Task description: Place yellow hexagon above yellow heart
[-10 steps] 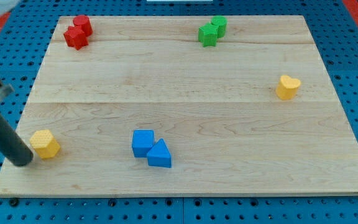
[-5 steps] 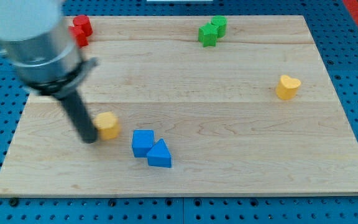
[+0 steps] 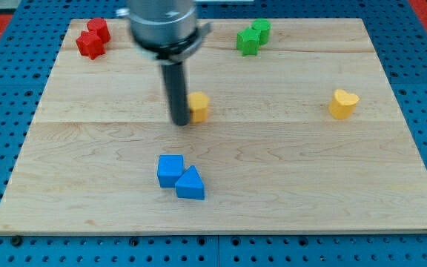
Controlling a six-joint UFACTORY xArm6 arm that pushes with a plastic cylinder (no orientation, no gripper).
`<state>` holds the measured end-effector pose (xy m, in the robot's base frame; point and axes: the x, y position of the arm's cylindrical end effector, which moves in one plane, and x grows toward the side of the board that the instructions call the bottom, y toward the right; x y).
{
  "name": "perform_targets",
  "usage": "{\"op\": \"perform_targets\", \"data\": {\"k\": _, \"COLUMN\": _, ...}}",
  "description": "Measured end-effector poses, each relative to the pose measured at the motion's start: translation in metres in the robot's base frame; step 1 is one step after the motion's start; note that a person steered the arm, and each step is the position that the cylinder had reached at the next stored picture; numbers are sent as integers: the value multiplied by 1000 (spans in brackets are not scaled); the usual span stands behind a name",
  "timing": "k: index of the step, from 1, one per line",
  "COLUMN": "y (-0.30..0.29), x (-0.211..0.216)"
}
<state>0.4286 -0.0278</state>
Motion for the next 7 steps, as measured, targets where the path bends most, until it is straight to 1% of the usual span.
{"op": "perform_targets", "data": {"k": 1, "y": 53, "x": -19}}
{"op": "perform_targets", "data": {"k": 4, "y": 0, "x": -66}}
{"op": "perform_targets", "data": {"k": 5, "y": 101, "x": -79}}
{"op": "perform_targets", "data": {"k": 6, "y": 179, "x": -74}}
{"op": "perform_targets", "data": {"k": 7, "y": 206, "x": -61}}
